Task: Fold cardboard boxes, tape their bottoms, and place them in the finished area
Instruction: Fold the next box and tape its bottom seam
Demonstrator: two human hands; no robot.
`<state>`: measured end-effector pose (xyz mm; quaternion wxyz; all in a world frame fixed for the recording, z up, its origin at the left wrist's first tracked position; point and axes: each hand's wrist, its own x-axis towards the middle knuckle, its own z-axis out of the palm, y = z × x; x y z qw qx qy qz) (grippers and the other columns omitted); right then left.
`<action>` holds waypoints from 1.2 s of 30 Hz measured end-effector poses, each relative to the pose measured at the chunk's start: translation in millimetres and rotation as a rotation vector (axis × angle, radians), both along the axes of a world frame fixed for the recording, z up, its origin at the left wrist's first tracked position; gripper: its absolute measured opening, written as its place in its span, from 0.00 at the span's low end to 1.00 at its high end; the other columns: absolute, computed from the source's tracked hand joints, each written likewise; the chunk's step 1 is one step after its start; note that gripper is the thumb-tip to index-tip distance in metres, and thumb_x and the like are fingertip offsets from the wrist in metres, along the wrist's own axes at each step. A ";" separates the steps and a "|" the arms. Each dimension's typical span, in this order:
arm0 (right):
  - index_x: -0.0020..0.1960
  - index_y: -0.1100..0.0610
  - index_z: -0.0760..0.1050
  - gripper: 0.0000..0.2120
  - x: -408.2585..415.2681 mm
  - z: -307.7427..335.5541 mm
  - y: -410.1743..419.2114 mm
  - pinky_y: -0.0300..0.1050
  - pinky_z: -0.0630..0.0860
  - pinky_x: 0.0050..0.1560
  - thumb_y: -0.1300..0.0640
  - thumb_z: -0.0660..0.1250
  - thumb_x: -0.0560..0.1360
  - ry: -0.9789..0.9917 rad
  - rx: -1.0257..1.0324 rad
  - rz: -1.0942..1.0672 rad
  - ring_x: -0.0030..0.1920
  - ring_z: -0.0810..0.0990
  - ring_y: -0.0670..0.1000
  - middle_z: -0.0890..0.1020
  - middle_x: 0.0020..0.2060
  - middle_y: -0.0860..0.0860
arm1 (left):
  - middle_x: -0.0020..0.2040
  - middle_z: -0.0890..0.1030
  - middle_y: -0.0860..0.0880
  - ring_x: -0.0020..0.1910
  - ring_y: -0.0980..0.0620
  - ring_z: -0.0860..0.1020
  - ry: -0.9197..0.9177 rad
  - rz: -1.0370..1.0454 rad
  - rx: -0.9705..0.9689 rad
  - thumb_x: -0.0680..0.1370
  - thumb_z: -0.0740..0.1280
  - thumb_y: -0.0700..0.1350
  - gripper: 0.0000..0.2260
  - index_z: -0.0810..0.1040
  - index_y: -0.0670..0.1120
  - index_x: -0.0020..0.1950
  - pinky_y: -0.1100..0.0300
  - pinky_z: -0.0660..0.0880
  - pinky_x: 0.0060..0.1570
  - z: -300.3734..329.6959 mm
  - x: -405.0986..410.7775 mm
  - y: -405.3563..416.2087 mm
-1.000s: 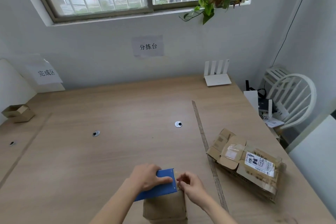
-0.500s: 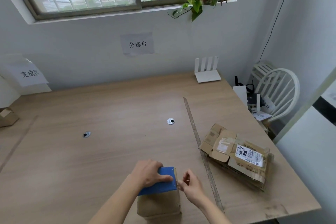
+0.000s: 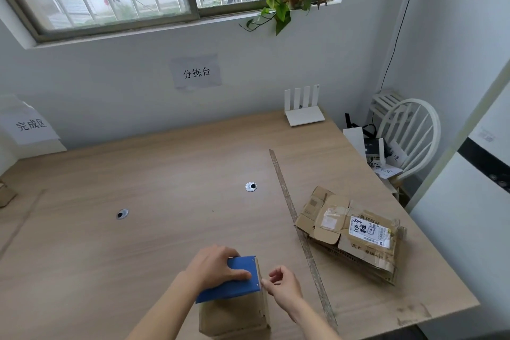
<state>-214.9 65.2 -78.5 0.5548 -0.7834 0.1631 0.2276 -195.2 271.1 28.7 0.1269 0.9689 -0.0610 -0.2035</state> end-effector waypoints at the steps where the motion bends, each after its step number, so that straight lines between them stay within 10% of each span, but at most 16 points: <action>1: 0.51 0.55 0.75 0.10 -0.4 0.5 -0.9 0.41 0.82 0.46 0.57 0.75 0.75 0.008 0.005 -0.030 0.46 0.82 0.50 0.81 0.46 0.52 | 0.50 0.83 0.58 0.46 0.57 0.79 -0.002 0.003 -0.002 0.64 0.61 0.79 0.35 0.82 0.57 0.58 0.59 0.75 0.46 -0.2 -0.5 0.3; 9: 0.49 0.54 0.78 0.12 -5.3 2.2 6.7 0.38 0.82 0.37 0.51 0.77 0.72 0.137 0.058 0.005 0.47 0.83 0.51 0.84 0.45 0.52 | 0.50 0.83 0.58 0.46 0.56 0.79 -0.001 -0.004 0.011 0.64 0.61 0.79 0.34 0.81 0.57 0.58 0.58 0.76 0.47 2.0 0.5 -1.3; 20: 0.55 0.51 0.81 0.20 8.0 14.1 17.1 0.48 0.81 0.58 0.47 0.81 0.67 0.074 -0.105 0.157 0.53 0.82 0.47 0.84 0.49 0.46 | 0.48 0.83 0.57 0.44 0.56 0.79 0.048 0.015 0.092 0.66 0.60 0.80 0.34 0.82 0.57 0.57 0.58 0.75 0.43 7.3 -15.9 34.7; 28: 0.51 0.47 0.84 0.07 -0.9 -2.6 1.1 0.41 0.77 0.59 0.53 0.73 0.73 0.047 -0.425 0.251 0.56 0.82 0.47 0.85 0.49 0.43 | 0.44 0.83 0.57 0.44 0.56 0.79 0.070 0.128 0.172 0.63 0.61 0.79 0.32 0.82 0.58 0.54 0.56 0.75 0.45 10.4 -61.9 122.4; 36: 0.72 0.40 0.64 0.36 -61.8 1.4 40.0 0.45 0.75 0.59 0.32 0.72 0.69 -0.018 -0.099 0.291 0.57 0.77 0.42 0.74 0.63 0.37 | 0.45 0.81 0.64 0.45 0.60 0.78 0.080 0.298 0.024 0.63 0.64 0.78 0.27 0.79 0.66 0.56 0.62 0.74 0.45 -18.4 -109.3 166.5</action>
